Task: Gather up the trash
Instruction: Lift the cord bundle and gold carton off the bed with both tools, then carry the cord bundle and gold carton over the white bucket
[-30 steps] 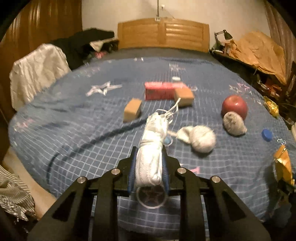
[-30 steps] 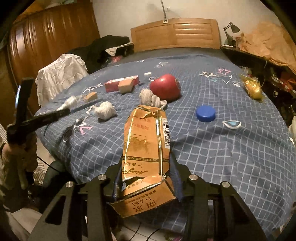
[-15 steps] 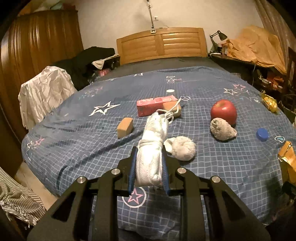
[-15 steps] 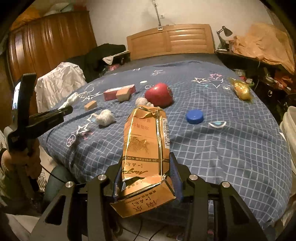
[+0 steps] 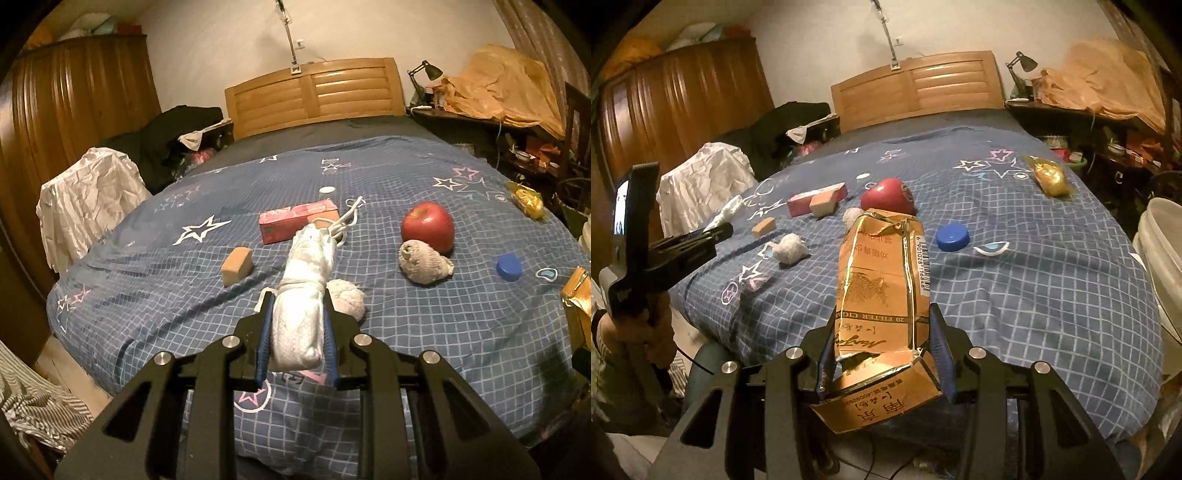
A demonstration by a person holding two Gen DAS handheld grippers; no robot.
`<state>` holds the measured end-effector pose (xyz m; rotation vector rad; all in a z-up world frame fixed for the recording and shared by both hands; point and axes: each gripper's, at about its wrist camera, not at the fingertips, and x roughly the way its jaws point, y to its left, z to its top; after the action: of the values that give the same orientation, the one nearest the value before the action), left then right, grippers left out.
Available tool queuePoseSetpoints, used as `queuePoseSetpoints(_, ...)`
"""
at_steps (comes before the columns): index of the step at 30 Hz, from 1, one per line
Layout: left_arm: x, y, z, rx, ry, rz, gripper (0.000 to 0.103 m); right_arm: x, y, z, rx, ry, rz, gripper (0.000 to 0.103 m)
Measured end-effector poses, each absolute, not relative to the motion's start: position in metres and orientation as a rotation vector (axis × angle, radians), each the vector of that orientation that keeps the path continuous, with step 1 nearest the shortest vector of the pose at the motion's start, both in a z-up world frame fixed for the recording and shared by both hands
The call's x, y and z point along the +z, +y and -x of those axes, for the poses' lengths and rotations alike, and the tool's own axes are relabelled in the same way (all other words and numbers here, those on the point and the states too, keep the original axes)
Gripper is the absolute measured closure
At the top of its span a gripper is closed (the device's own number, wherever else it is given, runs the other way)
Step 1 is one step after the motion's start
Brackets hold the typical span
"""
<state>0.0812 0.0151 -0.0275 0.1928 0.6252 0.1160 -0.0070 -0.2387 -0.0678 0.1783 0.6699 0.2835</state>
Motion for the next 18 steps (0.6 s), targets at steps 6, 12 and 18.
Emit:
queuePoseSetpoints(6, -0.021, -0.006, -0.080, 0.098, 0.610, -0.210, 0.081, -0.062, -0.259, 0.016, 0.245, 0.641, -0.207, 0.057)
queuePoseSetpoints(12, -0.014, -0.029, -0.078, 0.065, 0.586, -0.222, 0.081, -0.057, -0.289, 0.025, 0.190, 0.615, -0.254, 0.057)
queuePoseSetpoints(18, -0.013, -0.050, -0.074, 0.031, 0.584, -0.245, 0.081, -0.053, -0.313, 0.035, 0.147, 0.584, -0.292, 0.057)
